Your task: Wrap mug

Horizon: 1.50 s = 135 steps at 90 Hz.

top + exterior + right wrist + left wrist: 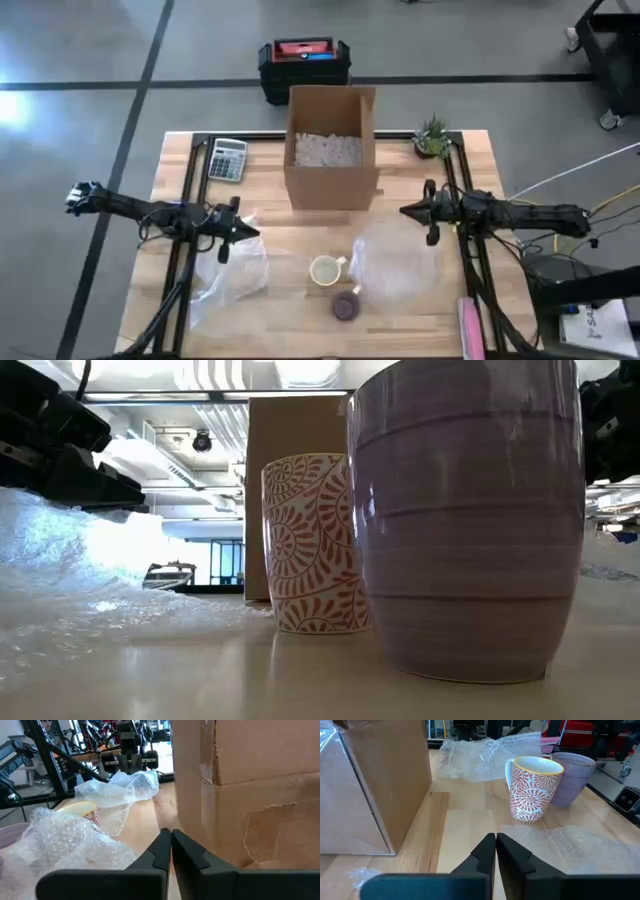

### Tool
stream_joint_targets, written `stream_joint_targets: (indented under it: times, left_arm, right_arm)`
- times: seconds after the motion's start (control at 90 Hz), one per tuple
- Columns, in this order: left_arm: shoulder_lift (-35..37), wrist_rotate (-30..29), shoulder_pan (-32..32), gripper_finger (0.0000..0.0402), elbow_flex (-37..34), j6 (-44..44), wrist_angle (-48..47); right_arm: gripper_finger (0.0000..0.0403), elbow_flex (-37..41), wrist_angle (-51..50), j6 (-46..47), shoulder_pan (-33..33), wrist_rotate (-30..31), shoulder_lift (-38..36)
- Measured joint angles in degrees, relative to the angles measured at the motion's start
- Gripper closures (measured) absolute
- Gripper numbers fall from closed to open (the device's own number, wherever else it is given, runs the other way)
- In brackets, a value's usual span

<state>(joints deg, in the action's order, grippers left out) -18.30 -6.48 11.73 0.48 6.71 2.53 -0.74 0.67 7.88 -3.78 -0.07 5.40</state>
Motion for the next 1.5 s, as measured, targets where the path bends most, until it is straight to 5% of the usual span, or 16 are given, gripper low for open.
stream_joint_targets:
  times: [0.267,0.433,0.911,1.122,1.256,1.5]
  left_arm:
    - [0.0,0.02,0.01,0.0395,-0.01,-0.1,0.02]
    - [0.01,-1.55,0.01,0.04,0.01,-7.51,2.34]
    - [0.01,-1.97,-0.01,0.0398,0.01,8.09,23.81]
    - [0.01,-2.03,-0.05,0.04,0.05,7.37,28.72]
    - [-0.52,-2.01,-0.07,0.0401,4.67,7.35,16.38]
    - [-11.23,-3.89,0.29,0.0401,29.72,11.99,-25.44]
  right_arm:
    - [0.0403,0.01,0.01,0.0,0.0,0.0,0.01]
    - [0.0403,0.0,0.0,0.01,-0.02,-0.01,0.0]
    - [0.0403,0.0,0.0,0.02,-0.01,-0.01,-0.01]
    - [0.0403,0.01,0.0,0.0,0.01,0.01,-0.01]
    - [0.0403,0.0,0.01,0.02,0.01,0.01,0.01]
    - [0.0403,-0.01,0.0,0.02,0.0,-0.01,0.01]
